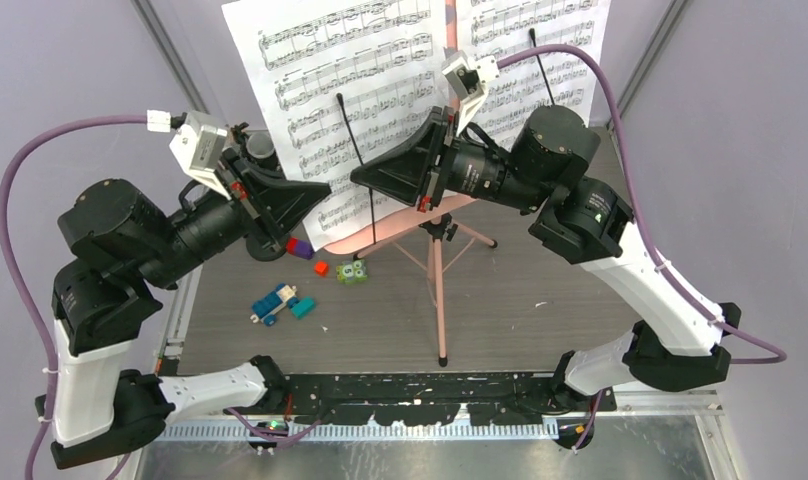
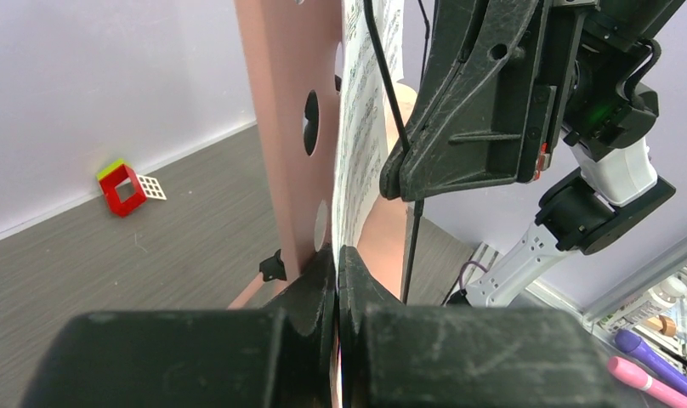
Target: Pack up the instrument practice props
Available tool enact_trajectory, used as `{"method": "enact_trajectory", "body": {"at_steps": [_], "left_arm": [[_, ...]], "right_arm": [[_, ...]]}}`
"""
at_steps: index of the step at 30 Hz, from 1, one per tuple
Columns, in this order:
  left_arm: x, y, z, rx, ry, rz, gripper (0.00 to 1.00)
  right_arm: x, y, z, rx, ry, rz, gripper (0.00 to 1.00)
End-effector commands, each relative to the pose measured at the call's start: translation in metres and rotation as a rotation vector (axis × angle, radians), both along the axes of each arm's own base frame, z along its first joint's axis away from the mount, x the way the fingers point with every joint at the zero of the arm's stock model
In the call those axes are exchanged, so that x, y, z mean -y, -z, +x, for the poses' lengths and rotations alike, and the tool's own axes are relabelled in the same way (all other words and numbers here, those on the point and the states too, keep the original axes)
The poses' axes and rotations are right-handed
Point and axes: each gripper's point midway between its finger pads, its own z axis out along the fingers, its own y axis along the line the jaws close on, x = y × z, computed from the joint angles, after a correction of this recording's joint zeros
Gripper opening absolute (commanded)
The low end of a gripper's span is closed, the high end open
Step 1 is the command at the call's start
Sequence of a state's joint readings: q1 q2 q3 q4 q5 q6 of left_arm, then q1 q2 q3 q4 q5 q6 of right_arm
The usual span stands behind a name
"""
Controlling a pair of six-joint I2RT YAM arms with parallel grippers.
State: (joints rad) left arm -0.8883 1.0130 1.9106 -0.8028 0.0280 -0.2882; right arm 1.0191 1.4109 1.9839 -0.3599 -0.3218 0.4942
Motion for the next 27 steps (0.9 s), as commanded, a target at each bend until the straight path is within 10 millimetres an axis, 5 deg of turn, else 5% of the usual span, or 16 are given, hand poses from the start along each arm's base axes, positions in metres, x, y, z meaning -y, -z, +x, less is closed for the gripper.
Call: {"method": "enact_trajectory", "body": {"at_steps": [1,8,20,27], "left_arm": [[-0.016,-0.017,-0.004,0.043,-0.04,-0.064,0.0],[-0.051,-0.013,-0.013,0.046,-0.125,-0.081,0.0],[-0.161,0.025,-0.043,-0.049,-0.392,-0.113,0.0],[-0.201,0.059,-0.052,-0.129,-0.516,-0.079,0.0]], "right_arm": [[0.018,-0.028,-0.012,0.088,0.01,0.091,0.01],[0.02,-0.026,-0.009,0.086,0.026,0.084,0.01],[0.019,-0.02,-0.002,0.082,0.063,0.073,0.01],[0.019,-0.014,0.007,0.075,0.11,0.06,0.01]]}}
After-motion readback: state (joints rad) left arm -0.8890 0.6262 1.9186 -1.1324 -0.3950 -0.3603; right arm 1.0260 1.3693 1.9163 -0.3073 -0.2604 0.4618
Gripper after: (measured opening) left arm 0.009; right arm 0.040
